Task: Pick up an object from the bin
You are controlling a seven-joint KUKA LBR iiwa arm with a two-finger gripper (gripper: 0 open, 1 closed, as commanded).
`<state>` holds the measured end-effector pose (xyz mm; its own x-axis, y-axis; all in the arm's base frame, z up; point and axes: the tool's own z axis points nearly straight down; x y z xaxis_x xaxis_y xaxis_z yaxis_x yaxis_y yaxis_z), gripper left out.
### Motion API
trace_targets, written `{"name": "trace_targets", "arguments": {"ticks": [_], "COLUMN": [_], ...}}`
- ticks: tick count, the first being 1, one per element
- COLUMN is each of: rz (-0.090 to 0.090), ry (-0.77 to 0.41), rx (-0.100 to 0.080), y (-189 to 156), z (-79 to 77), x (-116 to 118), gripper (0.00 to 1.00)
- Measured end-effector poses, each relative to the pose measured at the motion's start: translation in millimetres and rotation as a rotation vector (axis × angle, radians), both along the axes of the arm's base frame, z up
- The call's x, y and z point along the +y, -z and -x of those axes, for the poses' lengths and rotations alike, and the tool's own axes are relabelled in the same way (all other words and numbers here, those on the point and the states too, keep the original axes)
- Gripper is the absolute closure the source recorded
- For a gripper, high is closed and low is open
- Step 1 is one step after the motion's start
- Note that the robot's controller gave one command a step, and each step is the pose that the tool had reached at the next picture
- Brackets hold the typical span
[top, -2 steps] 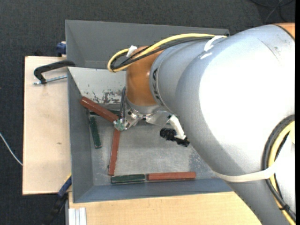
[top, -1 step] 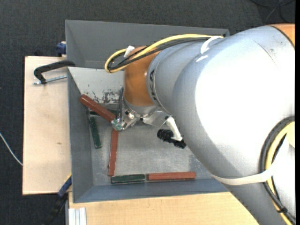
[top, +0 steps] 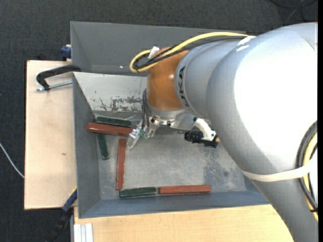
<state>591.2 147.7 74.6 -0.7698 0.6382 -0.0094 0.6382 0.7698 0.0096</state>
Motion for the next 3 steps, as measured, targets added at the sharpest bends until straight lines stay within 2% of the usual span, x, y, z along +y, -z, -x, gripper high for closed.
{"name": "trace_targets", "arguments": {"ticks": [1,2,3], "rz": [0.000,0.003,0.012], "ry": [-0.001,-0.078,-0.284], "rx": [0.000,0.001,0.004], "y": [0.0,0.1,0.7], "z": [0.2,-0.7,-2.0], "x": [0.4,11.5,45.4], "gripper": [0.00,0.00,0.00]}}
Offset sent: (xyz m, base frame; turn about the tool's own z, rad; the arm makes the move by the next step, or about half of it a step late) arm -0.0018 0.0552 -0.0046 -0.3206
